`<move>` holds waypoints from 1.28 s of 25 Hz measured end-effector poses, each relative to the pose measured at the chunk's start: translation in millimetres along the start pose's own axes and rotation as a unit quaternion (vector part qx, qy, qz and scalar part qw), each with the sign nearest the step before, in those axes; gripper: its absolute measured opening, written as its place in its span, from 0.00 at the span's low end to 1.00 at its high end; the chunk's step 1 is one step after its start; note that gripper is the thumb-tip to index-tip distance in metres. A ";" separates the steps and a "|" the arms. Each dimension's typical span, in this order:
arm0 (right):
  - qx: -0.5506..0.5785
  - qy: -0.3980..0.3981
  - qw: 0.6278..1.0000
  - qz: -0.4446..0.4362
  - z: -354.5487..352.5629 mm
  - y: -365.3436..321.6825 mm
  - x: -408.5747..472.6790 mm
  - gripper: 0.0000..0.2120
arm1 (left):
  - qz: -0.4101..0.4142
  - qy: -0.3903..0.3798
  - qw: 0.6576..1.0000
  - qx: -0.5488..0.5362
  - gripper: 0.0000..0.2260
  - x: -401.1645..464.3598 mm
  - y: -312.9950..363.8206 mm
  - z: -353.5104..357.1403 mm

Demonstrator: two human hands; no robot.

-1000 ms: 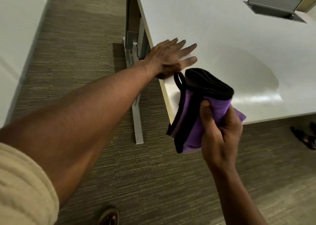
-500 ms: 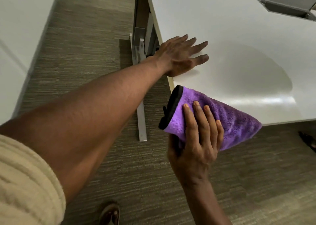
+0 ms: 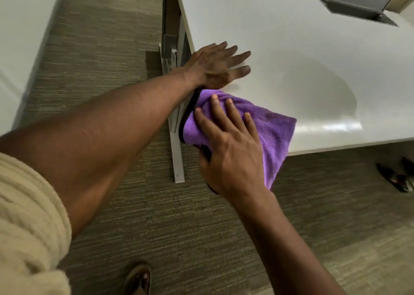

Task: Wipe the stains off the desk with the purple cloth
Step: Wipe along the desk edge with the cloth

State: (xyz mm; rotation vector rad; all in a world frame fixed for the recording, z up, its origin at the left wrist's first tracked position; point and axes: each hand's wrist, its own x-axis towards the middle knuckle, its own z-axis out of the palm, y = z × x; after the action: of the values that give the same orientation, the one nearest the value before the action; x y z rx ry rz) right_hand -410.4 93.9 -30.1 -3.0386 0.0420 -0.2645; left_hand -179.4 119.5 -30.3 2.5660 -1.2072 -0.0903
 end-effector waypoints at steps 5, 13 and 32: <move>0.005 -0.023 0.986 -0.164 2.8 33.1 -35.4 0.24 | 0.011 0.002 1.000 0.003 0.34 -5.7 -0.8 0.2; -0.010 0.124 0.982 -0.145 24.4 32.0 -19.8 0.22 | 0.009 0.005 1.000 -0.001 0.33 -7.5 1.8 -2.0; -0.098 -0.019 0.881 -0.462 -8.4 110.7 12.0 0.30 | 0.012 0.005 1.000 0.001 0.33 -5.7 -0.2 1.8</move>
State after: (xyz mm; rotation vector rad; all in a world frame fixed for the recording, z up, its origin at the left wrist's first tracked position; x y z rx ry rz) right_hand -402.2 -17.4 -30.2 -2.9816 -1.4747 -0.2602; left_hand -183.2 123.5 -32.6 2.5493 -1.2346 -0.0699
